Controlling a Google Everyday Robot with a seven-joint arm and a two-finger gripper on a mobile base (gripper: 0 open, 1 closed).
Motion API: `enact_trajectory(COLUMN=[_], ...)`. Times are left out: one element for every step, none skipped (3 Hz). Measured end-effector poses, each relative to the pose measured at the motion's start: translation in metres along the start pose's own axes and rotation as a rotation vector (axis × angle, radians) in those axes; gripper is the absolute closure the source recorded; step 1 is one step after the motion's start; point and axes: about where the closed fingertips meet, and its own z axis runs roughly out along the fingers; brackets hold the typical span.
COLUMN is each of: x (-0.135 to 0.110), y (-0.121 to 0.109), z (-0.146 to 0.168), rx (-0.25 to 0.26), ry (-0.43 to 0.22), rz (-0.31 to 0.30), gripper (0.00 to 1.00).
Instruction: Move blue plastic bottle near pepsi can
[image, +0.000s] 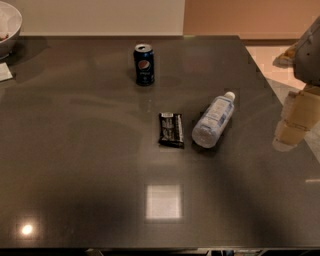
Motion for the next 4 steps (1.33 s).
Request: enact_trajectory(x=[0.000,-0.007,-0.017,-0.029], y=[0.000,-0.010,-0.025,-0.039], z=[0.000,0.008,0.034,0.061], rx=[0.000,-0.017,-0.065,-0.096], ry=[0.000,-0.010,-0.033,-0.061], rz=[0.000,-0.067,-0.200,-0.376], gripper=[0.00,0.00,0.00,0.00])
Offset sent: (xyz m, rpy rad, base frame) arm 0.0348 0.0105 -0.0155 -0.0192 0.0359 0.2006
